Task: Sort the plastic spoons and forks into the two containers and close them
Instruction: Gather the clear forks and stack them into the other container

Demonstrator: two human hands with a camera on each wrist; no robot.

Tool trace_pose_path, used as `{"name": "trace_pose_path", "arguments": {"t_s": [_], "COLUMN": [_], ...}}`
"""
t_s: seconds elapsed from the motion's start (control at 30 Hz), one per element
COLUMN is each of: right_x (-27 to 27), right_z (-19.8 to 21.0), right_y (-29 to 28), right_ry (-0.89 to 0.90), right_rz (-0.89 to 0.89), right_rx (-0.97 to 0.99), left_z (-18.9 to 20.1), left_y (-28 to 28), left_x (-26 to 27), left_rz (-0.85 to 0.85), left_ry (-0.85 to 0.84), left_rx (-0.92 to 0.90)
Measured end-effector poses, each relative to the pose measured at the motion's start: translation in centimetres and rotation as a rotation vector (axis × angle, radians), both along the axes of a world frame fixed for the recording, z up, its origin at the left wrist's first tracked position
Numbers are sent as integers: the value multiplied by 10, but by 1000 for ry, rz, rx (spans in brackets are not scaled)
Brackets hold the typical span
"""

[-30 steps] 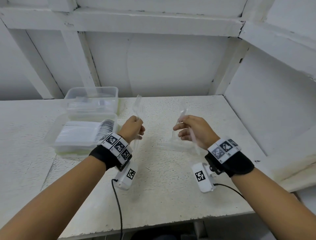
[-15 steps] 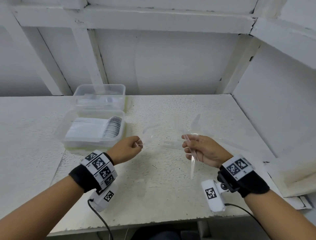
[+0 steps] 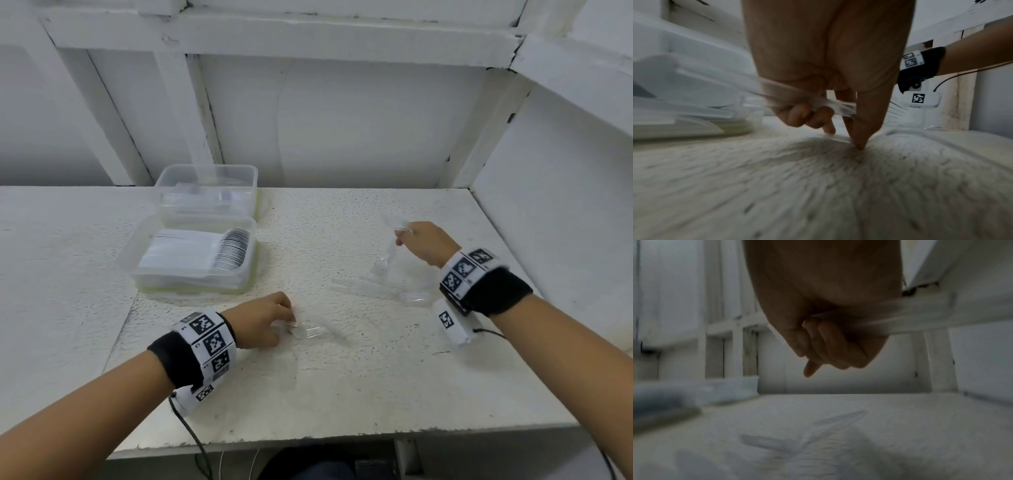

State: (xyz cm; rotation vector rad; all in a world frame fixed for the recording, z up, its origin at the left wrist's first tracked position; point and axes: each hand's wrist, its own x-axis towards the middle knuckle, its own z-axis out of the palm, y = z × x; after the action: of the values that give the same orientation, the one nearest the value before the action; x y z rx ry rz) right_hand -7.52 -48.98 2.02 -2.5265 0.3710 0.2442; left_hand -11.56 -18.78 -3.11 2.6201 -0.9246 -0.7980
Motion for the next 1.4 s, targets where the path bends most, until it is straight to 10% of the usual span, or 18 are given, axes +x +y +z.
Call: {"name": "trace_pose_path", "arguments": {"t_s": [0.33, 0.77, 1.13, 1.4], "right_x": [33, 27, 10, -16], "right_z": [-30, -46, 25, 37], "right_y": [-1, 9, 32, 86], "right_ry": [188, 91, -459, -423], "right_rz": [546, 530, 188, 99], "right_rx": [-490, -373, 61, 469], "left_z": [2, 24, 30, 47], "left_y": [10, -3, -14, -25], "left_x": [-3, -3, 0, 3], "left_rz": [216, 871, 953, 962], "left_ry": [8, 411, 382, 302], "left_rx": [-147, -936, -1109, -1204]}}
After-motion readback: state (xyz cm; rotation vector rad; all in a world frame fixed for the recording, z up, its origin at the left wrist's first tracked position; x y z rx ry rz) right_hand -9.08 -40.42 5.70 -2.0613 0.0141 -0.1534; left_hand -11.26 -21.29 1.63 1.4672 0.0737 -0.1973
